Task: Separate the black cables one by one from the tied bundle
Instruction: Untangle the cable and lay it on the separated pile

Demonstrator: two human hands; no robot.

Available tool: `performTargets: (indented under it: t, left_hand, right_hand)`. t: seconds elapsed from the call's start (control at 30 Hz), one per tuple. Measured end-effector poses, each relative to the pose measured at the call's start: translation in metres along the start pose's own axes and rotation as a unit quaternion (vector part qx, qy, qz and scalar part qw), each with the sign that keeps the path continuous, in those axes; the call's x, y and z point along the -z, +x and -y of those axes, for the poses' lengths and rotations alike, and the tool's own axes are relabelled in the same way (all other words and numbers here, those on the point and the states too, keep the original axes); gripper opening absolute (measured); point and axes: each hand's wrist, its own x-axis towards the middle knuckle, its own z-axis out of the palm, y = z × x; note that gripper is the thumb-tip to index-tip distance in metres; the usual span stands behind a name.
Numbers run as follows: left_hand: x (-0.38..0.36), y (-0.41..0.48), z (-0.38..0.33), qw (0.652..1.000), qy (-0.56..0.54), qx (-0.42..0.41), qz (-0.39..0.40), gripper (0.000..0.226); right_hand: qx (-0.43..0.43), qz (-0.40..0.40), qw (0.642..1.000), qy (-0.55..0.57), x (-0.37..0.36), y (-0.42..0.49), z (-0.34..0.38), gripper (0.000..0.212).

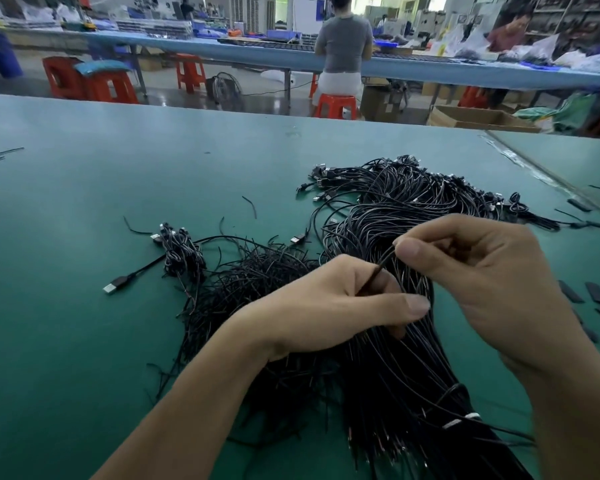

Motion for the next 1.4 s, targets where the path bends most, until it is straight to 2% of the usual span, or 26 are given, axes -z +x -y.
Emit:
performTargets:
  t: [0.03, 0.1, 0.17, 0.23, 0.33, 0.4, 0.43, 0.47, 0.53, 0.6, 0.7, 0.77, 0.83, 0.87, 0.93, 1.0, 1.07, 1.2, 1.27, 1.33, 1.4]
  left_hand:
    - [0.0, -0.003, -0.003, 0.996, -0.063, 0.007, 0.057, 0.029]
    - [-0.001, -0.009, -0.009, 0.966, -0.207, -0.007, 0.157, 0.028]
    - [-0.001, -0.008, -0.011, 0.927, -0.334, -0.042, 0.165, 0.026]
    - [0.001, -0.002, -0.008, 0.901, -0.42, -0.068, 0.081, 0.026]
    - [0.006, 0.01, 0.001, 0.85, -0.506, -0.096, -0.109, 0.032]
    - [0.009, 0.016, 0.01, 0.816, -0.517, -0.115, -0.231, 0.029]
    - [0.011, 0.018, 0.015, 0.811, -0.499, -0.119, -0.281, 0.027]
    - [0.011, 0.02, 0.02, 0.817, -0.466, -0.117, -0.318, 0.027]
    - [0.011, 0.02, 0.028, 0.853, -0.364, -0.102, -0.359, 0.029]
    - [0.007, 0.018, 0.031, 0.904, -0.235, -0.076, -0.348, 0.031]
    - [-0.002, 0.012, 0.025, 0.968, -0.126, -0.035, -0.214, 0.053]
    - [-0.005, 0.009, 0.018, 0.987, -0.107, 0.014, -0.12, 0.075]
    - [-0.006, 0.008, 0.017, 0.99, -0.109, 0.043, -0.08, 0.081]
    - [-0.006, 0.007, 0.016, 0.989, -0.126, 0.04, -0.071, 0.077]
    - [-0.005, 0.007, 0.015, 0.978, -0.201, 0.004, -0.048, 0.061]
    - [-0.002, 0.007, 0.012, 0.953, -0.302, -0.027, -0.028, 0.048]
    - [0.001, 0.008, 0.009, 0.918, -0.394, -0.04, -0.039, 0.045]
    - [0.004, 0.017, 0.011, 0.84, -0.518, -0.05, -0.15, 0.052]
    - [0.004, 0.022, 0.017, 0.838, -0.497, -0.07, -0.217, 0.049]
    - [0.004, 0.023, 0.025, 0.87, -0.392, -0.066, -0.29, 0.043]
    - [0.002, 0.021, 0.031, 0.918, -0.23, -0.042, -0.32, 0.042]
  right_hand:
    - [0.007, -0.007, 1.0, 0.026, -0.001, 0.0, 0.001, 0.016]
    - [-0.006, -0.008, 0.999, 0.052, -0.005, 0.0, 0.001, 0.02]
    - [-0.027, 0.027, 0.999, 0.021, -0.01, -0.001, -0.002, 0.017]
    - [-0.043, 0.079, 0.994, -0.062, -0.015, -0.001, -0.008, 0.011]
    - [-0.098, 0.17, 0.967, -0.162, -0.02, -0.004, -0.013, 0.015]
    - [-0.115, 0.236, 0.948, -0.18, -0.021, -0.007, -0.01, 0.014]
    - [-0.116, 0.255, 0.943, -0.179, -0.02, -0.009, -0.006, 0.013]
    - [-0.112, 0.263, 0.943, -0.173, -0.019, -0.009, -0.001, 0.013]
    - [-0.085, 0.253, 0.951, -0.156, -0.016, -0.01, 0.007, 0.02]
    - [-0.039, 0.223, 0.965, -0.13, -0.016, -0.009, 0.015, 0.029]
    - [0.003, 0.159, 0.985, -0.064, -0.018, -0.007, 0.015, 0.021]
    - [0.021, 0.087, 0.993, -0.077, -0.015, -0.005, 0.008, 0.016]
    - [0.016, 0.002, 0.994, -0.112, -0.012, -0.002, 0.002, 0.011]
    - [0.005, -0.027, 0.993, -0.116, -0.01, -0.001, -0.001, 0.009]
    - [-0.025, -0.036, 0.992, -0.118, -0.01, -0.001, -0.005, 0.013]
    - [-0.065, 0.004, 0.988, -0.141, -0.011, -0.003, -0.008, 0.02]
    - [-0.11, 0.071, 0.974, -0.184, -0.014, -0.004, -0.008, 0.023]
    - [-0.148, 0.224, 0.934, -0.237, -0.023, -0.007, -0.001, 0.036]
    - [-0.134, 0.269, 0.917, -0.263, -0.024, -0.01, 0.004, 0.037]
    - [-0.11, 0.302, 0.913, -0.253, -0.024, -0.012, 0.012, 0.031]
    - [-0.07, 0.297, 0.921, -0.241, -0.024, -0.014, 0.021, 0.027]
